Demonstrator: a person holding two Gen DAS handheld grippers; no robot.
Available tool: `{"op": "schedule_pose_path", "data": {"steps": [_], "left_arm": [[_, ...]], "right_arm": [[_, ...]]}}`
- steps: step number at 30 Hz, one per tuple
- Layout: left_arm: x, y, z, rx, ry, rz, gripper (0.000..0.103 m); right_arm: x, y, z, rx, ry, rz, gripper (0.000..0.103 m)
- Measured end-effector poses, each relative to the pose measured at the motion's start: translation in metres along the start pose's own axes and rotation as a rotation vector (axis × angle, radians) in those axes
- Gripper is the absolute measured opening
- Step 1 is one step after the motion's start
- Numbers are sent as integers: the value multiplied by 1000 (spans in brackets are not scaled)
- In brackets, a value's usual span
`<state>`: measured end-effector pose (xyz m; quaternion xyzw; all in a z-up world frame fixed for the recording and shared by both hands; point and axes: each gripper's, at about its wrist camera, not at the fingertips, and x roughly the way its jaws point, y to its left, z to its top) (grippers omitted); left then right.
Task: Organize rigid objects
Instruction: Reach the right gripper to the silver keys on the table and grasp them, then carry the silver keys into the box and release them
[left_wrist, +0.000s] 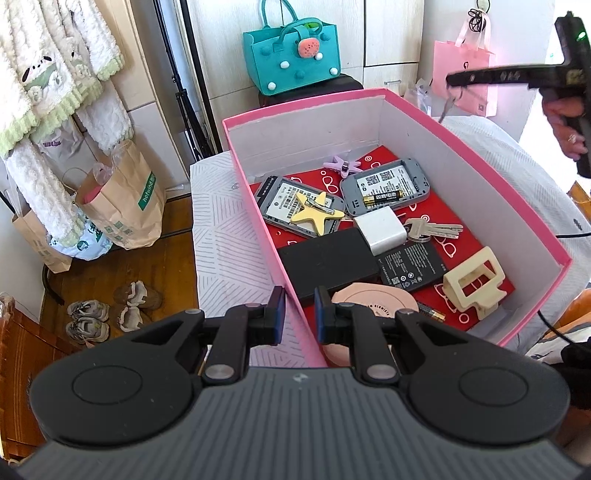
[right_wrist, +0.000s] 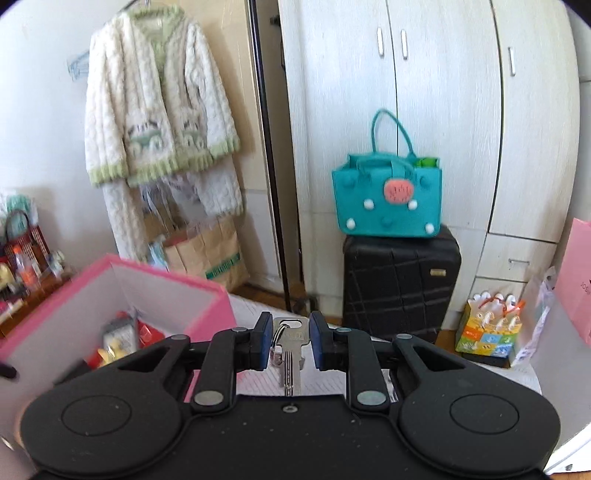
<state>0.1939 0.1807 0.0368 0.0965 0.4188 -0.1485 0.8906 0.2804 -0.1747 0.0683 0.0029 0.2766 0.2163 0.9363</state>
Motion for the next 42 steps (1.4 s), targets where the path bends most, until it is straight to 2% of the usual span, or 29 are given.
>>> {"op": "schedule_pose_path", "data": {"steps": [7,11,14,18,24,30,32,36,42], "left_arm": [[0,0,1,-5,0,-5,14],[0,0,1,-4,0,-3,14],[0,-1,0,-3,-3,0,14],[0,0,0,-7,-5,-4,14],[0,0,-1,-6,-8,-4,14],[0,1,-1,-10,-7,-5,14],[0,0,-1,-12,-7,-6,14],[1,-1,0,-17,-9,-5,14],[0,1,0,-32,-11,-5,14]], "right_arm": [[-24,25,28,10,-57,108,26],[-27,41,33,37,-67,218,26],[-19,60,31,13,-40,274,26],[5,82,23,-25,39,304,26],[37,99,0,-60,127,291,26],[51,103,-8,-130,158,213,26],[47,101,-9,-145,144,186,26],[33,92,-5,-109,115,195,27],[6,78,-9,-38,95,230,36]]}}
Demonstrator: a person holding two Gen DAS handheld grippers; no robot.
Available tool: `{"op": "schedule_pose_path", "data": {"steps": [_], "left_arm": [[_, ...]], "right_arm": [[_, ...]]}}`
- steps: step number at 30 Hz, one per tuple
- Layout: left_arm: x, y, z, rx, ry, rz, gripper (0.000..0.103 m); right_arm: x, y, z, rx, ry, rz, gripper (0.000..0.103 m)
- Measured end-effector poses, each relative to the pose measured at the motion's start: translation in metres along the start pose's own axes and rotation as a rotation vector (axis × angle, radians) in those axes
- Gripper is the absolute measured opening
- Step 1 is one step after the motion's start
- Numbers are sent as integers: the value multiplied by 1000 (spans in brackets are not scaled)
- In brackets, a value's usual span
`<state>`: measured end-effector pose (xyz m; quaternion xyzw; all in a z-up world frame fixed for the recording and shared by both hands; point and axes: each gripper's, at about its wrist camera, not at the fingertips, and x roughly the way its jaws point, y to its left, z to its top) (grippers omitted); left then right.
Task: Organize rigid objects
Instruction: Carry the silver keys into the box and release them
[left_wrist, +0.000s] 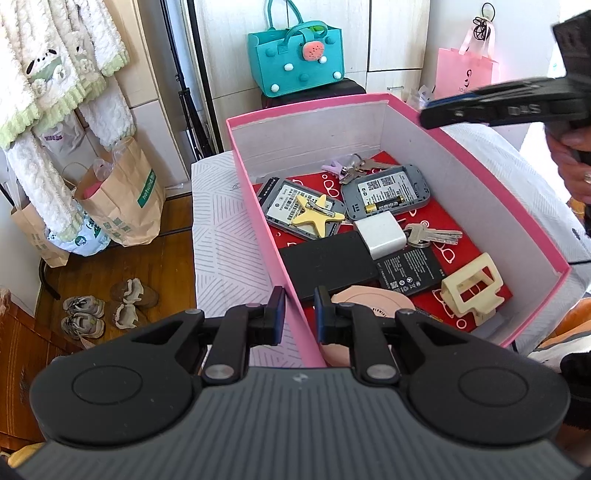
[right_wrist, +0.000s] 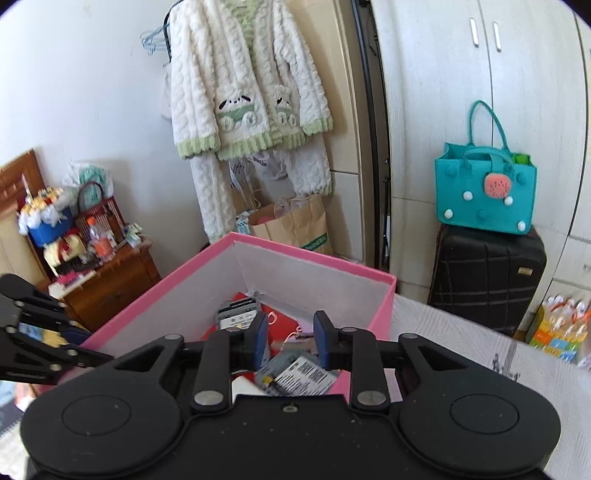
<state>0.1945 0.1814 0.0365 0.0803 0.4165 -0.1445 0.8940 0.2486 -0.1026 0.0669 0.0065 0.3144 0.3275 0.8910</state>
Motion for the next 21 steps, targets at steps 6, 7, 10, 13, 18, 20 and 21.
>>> {"op": "schedule_pose_path", "data": {"steps": [6,7,10,13,18,20,21], "left_arm": [[0,1,1,-23,4,3,14],[0,1,1,-27,6,4,14],[0,2,1,-43,11,6,14],[-7,1,2,-53,1,13,14],[-28,-9,4,-49,-21,41,14],[-40,-15,5,-41,-35,50,14],[-47,-19,5,-36,-41,54,14]], "right_arm": [[-22,2,-13,27,-17,-6,40],[-26,3,-15,30,-22,-4,41],[-40,6,-19,34,-42,-4,43],[-50,9,-22,38,-50,2,46],[-67,19,-31,32,-54,9,47],[-75,24,-32,25,-62,14,50],[-79,26,-34,22,-69,16,51]]}}
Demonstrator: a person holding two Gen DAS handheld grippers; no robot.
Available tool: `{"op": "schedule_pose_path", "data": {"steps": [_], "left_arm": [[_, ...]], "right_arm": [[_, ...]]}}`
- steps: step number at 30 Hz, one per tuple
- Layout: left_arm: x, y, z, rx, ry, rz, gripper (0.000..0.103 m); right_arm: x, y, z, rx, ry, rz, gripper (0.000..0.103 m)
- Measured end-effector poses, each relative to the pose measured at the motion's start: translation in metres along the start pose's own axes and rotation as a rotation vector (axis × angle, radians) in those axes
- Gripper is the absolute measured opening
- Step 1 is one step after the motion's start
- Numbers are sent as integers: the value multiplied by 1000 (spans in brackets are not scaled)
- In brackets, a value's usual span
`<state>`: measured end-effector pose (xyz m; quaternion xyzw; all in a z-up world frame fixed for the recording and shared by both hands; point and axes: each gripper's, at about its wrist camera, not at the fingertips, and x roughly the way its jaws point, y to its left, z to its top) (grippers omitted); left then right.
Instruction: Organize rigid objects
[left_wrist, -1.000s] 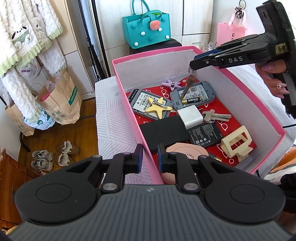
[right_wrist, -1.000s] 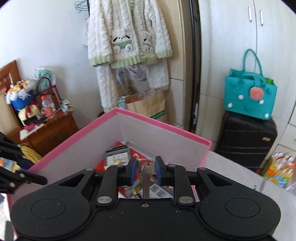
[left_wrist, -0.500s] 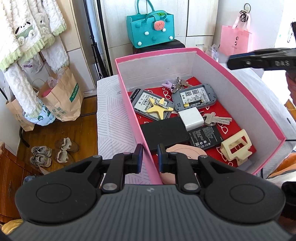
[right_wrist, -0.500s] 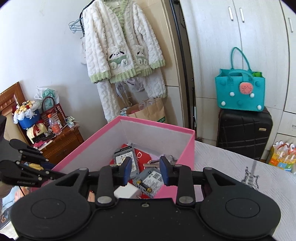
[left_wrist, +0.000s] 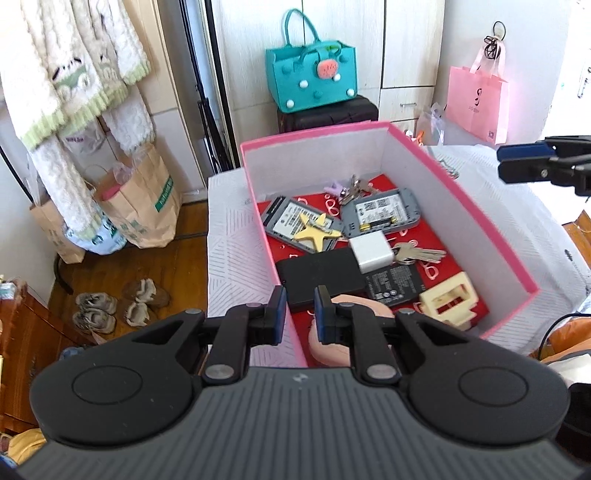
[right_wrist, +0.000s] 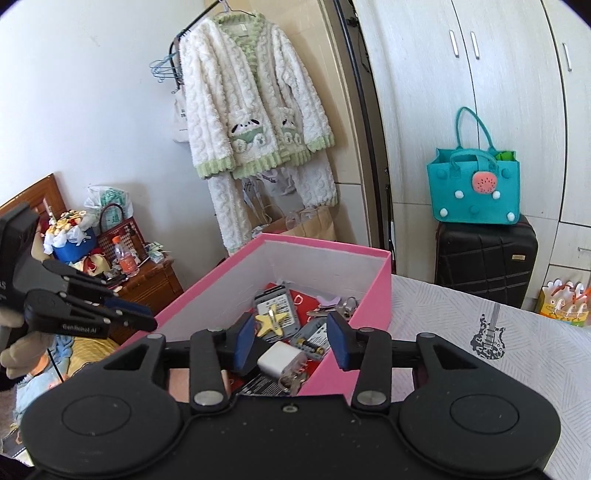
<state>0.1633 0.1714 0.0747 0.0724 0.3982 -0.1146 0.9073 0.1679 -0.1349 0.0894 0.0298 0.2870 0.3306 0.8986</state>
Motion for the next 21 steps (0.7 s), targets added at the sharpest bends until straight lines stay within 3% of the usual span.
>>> {"op": "schedule_pose_path", "data": {"steps": [5,6,8,9,10,11,12,14,16,18,21], "left_arm": [[-24,-23,-2,12,-20,-14,21],[-27,-28,-3,17,-26,-18,27],[-33,-39,-3,18,-38,-23,48],[-35,-44,-3,21,-45,-29,51],[-36,-49,-4,21,-48,-35,55],[-37,-53,-3,18,-49,-44,56],[-38,-57,-3,9,-51,-55,60],[-39,-61,-4,-23,-55,-66,85],[-40,-64,-5,-69,-56,-37,100],[-40,-68,-6,-92,-49,-3,100],[-40,-69,-13,-177,-92,12,100]], "right_arm": [[-17,13,-10,-34,-30,-22,58],[-21,15,-13,-38,-35,-27,61],[-28,18,-16,-37,-47,-43,68],[-31,20,-17,-33,-54,-51,70],[-35,21,-18,-32,-67,-61,78],[-40,23,-20,-23,-81,-80,97],[-46,24,-20,-5,-102,-111,103],[-56,27,-22,29,-124,-191,103],[-63,30,-23,53,-102,-279,103],[-70,33,-29,69,-104,-333,103],[-80,32,-40,114,-106,-339,103]]}}
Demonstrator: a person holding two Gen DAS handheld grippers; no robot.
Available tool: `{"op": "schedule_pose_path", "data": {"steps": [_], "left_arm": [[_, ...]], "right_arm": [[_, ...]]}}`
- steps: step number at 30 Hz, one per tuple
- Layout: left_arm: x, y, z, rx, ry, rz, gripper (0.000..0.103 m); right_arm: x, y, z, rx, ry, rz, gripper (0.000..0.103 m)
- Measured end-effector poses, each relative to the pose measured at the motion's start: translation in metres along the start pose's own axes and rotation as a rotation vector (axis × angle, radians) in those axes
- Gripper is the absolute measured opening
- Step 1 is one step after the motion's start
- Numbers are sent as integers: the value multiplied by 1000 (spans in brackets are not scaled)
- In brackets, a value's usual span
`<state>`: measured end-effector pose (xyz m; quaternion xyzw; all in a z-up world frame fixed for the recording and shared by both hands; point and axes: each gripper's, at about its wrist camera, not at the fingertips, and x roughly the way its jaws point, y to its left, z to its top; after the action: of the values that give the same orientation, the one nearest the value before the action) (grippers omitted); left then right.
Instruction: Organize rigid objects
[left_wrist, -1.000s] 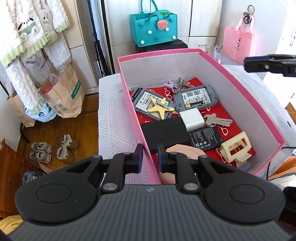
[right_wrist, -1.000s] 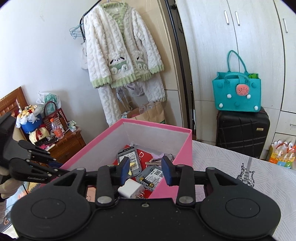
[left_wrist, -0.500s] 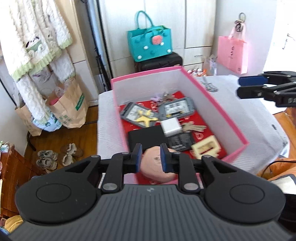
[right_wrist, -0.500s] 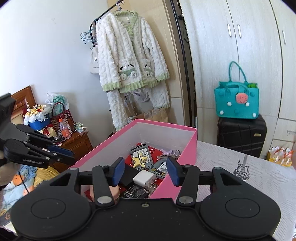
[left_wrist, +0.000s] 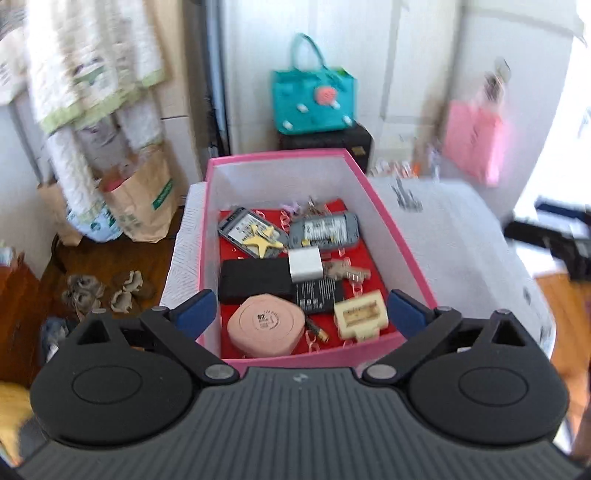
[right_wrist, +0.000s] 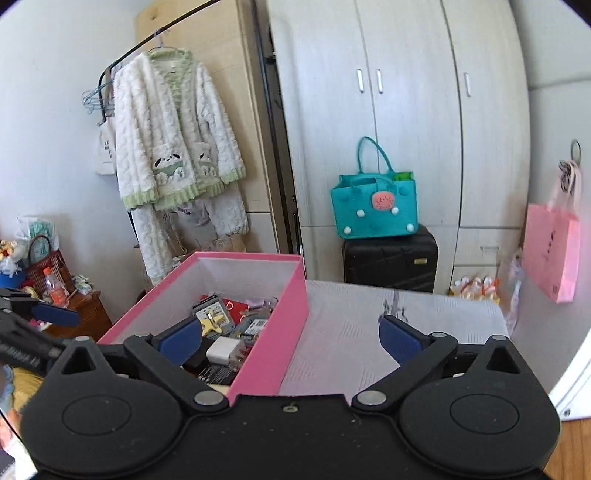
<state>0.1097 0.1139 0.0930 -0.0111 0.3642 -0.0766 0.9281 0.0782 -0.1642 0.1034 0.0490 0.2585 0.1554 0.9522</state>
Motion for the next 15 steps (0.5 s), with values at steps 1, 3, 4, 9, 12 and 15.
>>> {"op": "schedule_pose_path", "data": {"steps": [1,3,4,9,12,15], "left_arm": [[1,0,-4,-27,-11,-10,100],[2,0,-11,-85,-24,-21,100],[3,-1,-14,-102,-24,-9,100],[1,-21,-21,-71,-27,135,100],[-5,-30,-25,-52,-47,164,100],[-11,-36,-27,-60,-50,127,100]], "right_arm": [[-4,-2,-4,18,-6,-10,103],[-13,-7,-12,54,-34,-22,103],[-17,-7,-15,65,-47,-25,103],[-35,3,-26,-4,-44,-18,103],[-42,4,-29,53,-47,-57,103],[-45,-1,-30,100,-36,-60,103]]}}
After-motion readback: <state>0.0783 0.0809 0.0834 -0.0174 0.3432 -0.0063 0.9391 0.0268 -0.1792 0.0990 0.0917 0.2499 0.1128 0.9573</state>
